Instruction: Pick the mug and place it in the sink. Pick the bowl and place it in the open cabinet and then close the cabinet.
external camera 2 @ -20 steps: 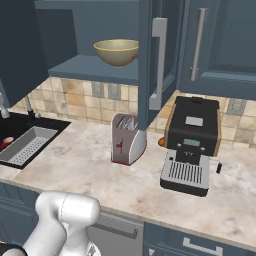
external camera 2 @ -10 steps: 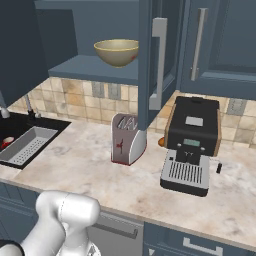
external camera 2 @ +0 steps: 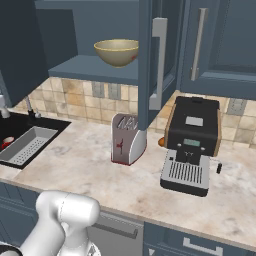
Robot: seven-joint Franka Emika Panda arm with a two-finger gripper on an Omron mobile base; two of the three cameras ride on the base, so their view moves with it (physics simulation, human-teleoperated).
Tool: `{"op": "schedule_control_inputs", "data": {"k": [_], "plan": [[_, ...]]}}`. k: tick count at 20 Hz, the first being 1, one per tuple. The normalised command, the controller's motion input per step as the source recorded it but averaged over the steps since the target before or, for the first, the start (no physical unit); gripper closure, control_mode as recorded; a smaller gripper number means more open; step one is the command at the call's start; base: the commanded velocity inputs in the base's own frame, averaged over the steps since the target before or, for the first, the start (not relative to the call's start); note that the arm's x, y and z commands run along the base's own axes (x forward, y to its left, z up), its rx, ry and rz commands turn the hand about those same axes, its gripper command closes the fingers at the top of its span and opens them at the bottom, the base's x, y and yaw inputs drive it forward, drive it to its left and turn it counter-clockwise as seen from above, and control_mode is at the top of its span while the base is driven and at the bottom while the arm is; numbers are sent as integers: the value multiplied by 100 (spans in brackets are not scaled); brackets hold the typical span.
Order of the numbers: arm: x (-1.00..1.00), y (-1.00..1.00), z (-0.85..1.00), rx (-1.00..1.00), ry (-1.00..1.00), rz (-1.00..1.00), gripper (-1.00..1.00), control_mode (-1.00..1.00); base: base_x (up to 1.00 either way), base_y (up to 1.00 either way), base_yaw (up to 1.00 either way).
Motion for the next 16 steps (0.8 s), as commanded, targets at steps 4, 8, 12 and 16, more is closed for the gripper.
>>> {"op": "schedule_control_inputs", "data": {"k": [4, 8, 12, 16], "plan": [[7, -60, 0, 0, 0, -21, -100, -100, 0, 0, 0], [37, -37, 0, 0, 0, -18, -100, -100, 0, 0, 0], [56, -28, 0, 0, 0, -14, -100, -100, 0, 0, 0], [51, -31, 0, 0, 0, -10, -100, -100, 0, 0, 0]]}}
